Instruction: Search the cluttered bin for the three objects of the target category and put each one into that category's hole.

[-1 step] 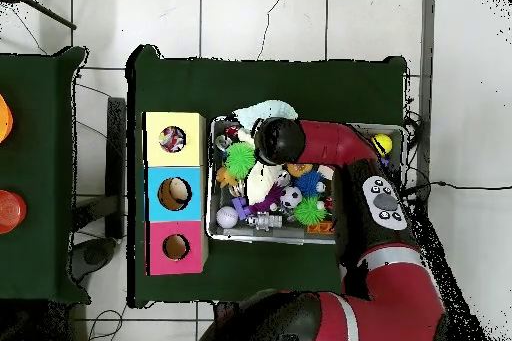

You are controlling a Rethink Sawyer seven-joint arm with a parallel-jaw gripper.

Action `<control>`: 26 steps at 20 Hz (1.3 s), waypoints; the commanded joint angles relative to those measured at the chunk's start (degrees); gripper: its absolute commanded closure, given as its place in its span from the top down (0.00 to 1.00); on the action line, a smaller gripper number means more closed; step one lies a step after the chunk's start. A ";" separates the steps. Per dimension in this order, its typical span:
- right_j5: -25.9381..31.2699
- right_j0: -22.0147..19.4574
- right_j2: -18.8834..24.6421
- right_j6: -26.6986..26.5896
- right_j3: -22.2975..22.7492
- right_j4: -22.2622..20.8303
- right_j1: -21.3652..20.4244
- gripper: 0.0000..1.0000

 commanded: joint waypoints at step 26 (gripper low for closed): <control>18.87 2.11 3.17 -3.45 8.85 3.67 -18.04 0.00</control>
